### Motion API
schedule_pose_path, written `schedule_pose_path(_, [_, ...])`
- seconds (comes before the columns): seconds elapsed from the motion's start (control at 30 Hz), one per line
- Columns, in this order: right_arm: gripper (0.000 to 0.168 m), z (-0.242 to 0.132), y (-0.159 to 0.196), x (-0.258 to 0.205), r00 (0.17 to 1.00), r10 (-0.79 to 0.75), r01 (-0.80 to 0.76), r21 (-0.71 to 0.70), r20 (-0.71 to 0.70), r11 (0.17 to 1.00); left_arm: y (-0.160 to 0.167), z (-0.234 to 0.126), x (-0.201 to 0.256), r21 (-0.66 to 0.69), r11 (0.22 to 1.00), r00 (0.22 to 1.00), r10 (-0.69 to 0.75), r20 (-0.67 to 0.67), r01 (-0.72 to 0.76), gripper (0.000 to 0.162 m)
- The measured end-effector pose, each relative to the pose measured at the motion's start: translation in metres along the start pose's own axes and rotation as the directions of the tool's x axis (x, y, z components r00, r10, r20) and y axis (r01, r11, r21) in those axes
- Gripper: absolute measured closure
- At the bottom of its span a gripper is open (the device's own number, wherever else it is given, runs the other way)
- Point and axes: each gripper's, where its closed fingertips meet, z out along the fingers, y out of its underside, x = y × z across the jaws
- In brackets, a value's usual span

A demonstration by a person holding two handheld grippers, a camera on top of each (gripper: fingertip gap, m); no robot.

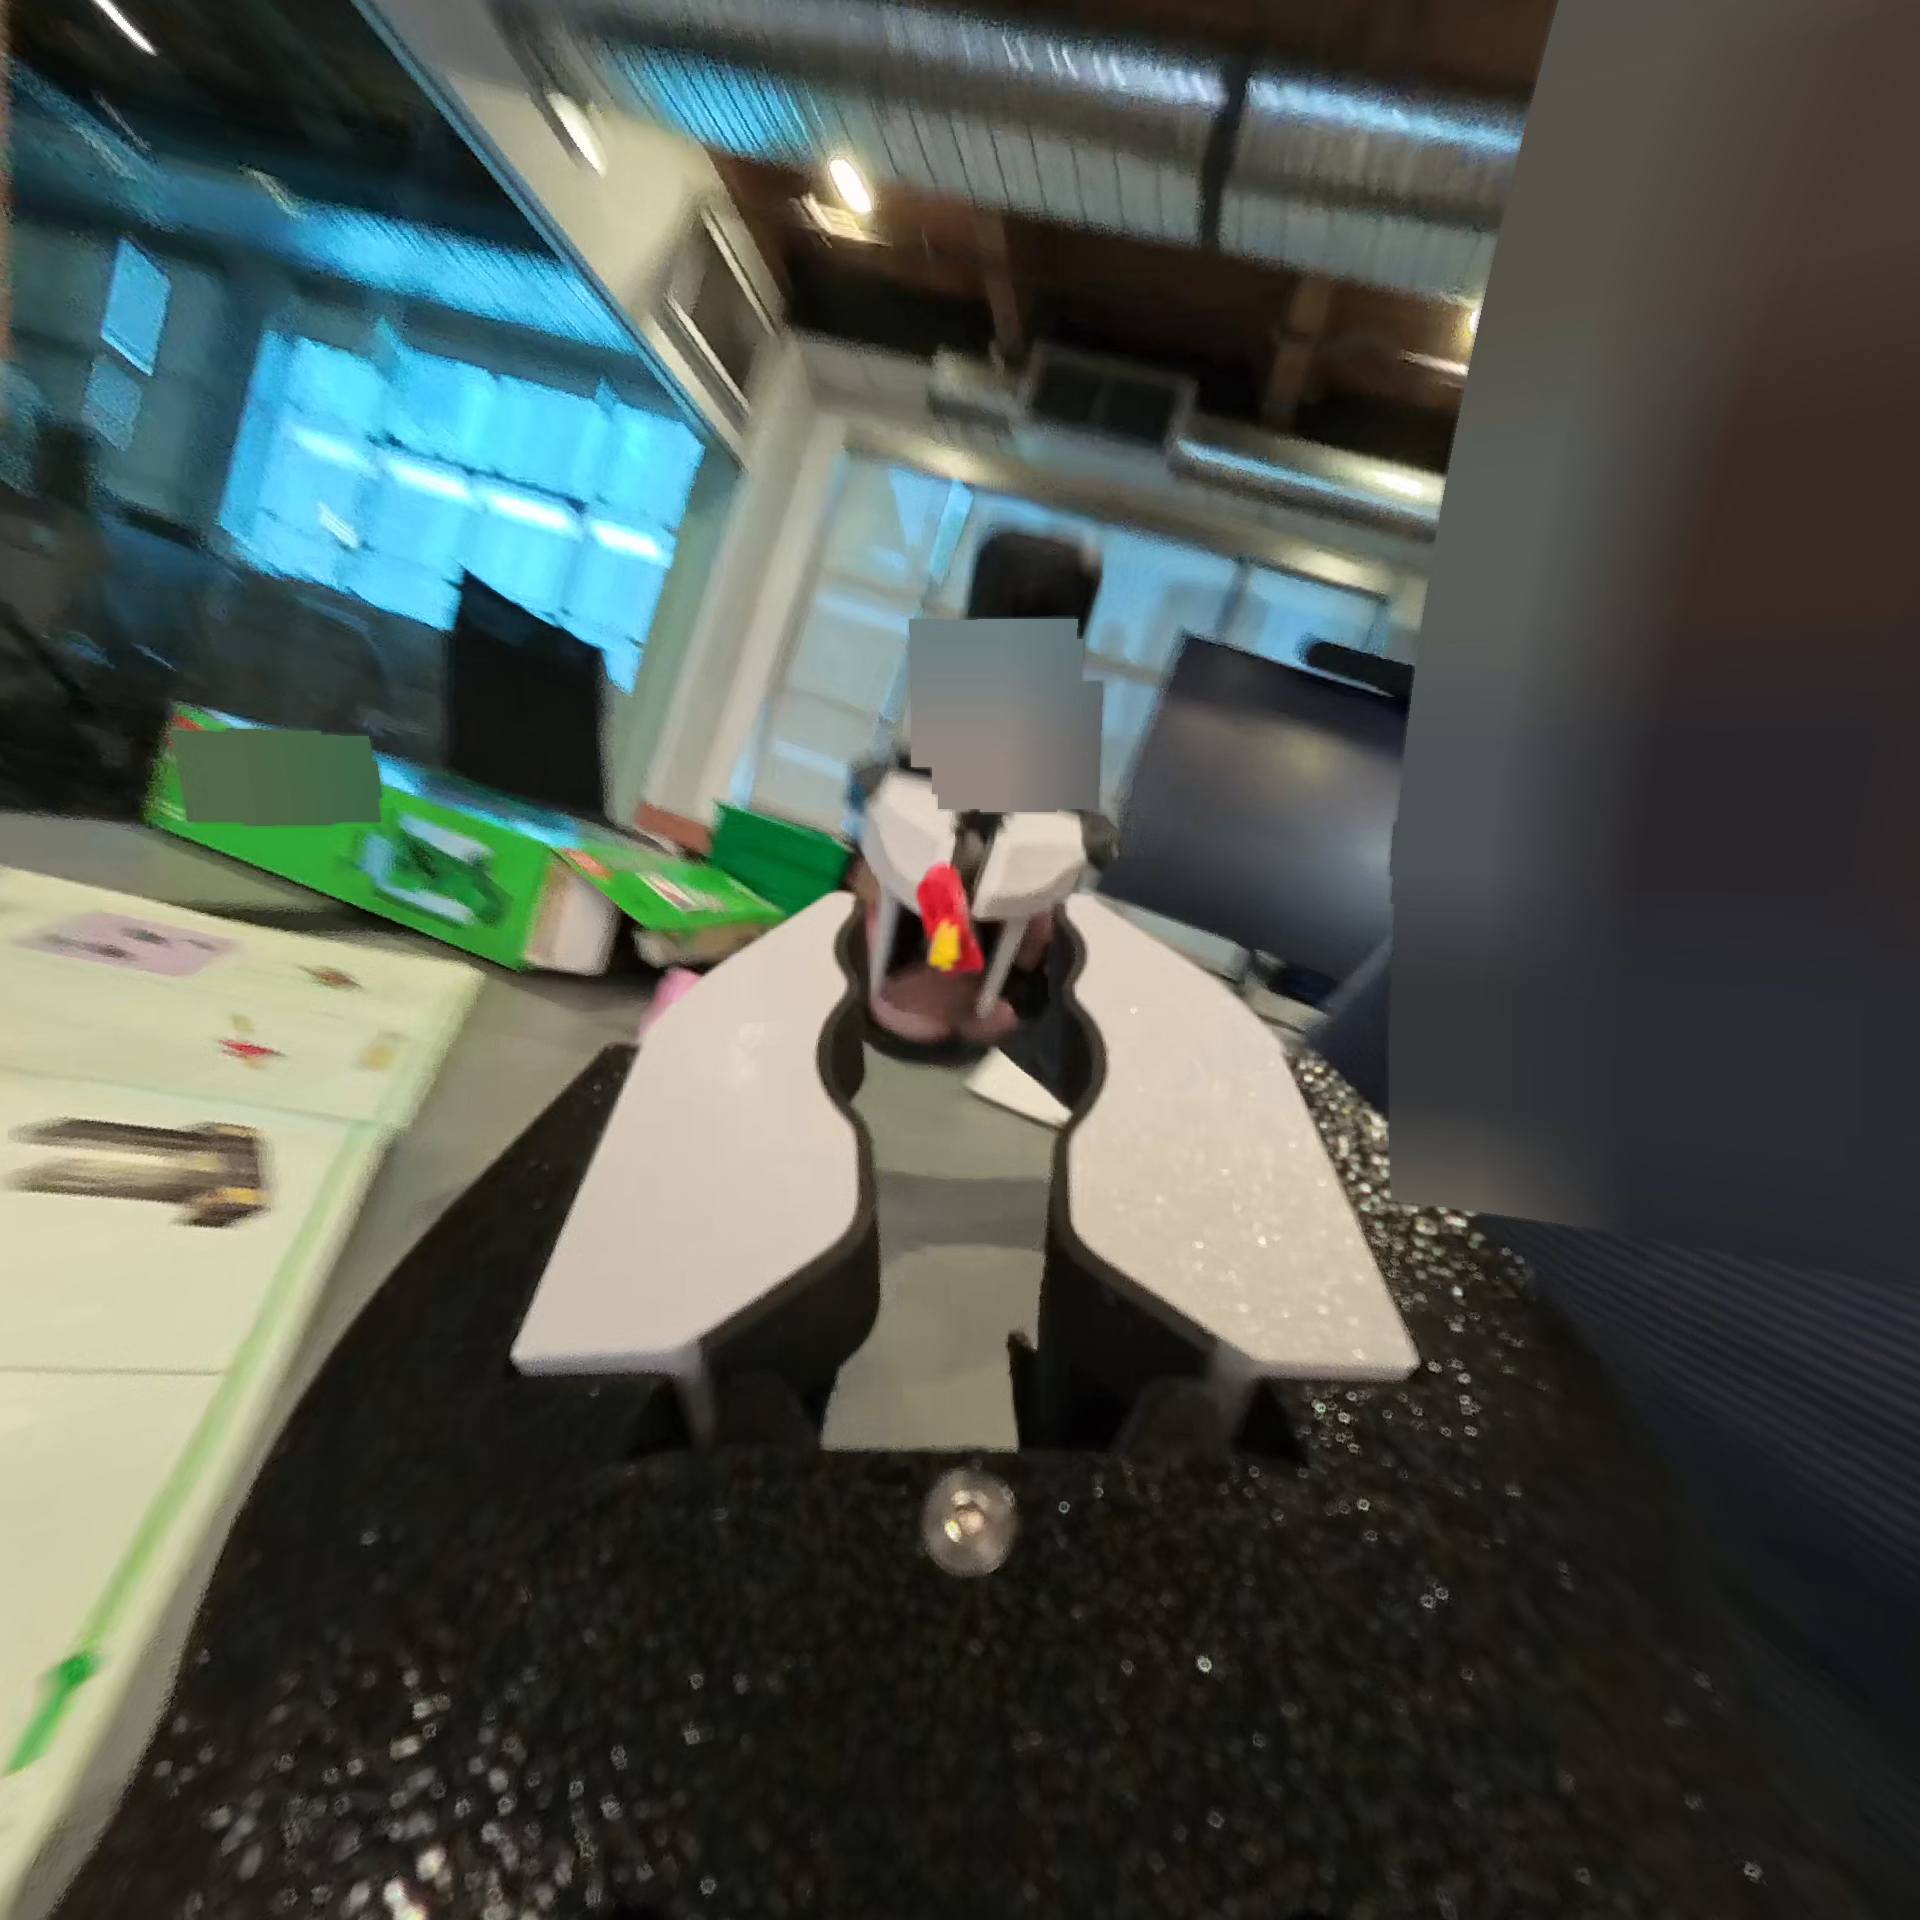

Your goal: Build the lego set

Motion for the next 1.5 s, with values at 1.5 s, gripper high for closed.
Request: schedule_pose_path(1.5, [0.164, -0.046, 0.032, 0.019, 0.982, 0.151, -0.184, 0.389, 0.116, 0.903, 0.039, 0.013, -0.026, -0.388, 0.788, 0.789, 0.579, 0.206, -0.477, 0.126])
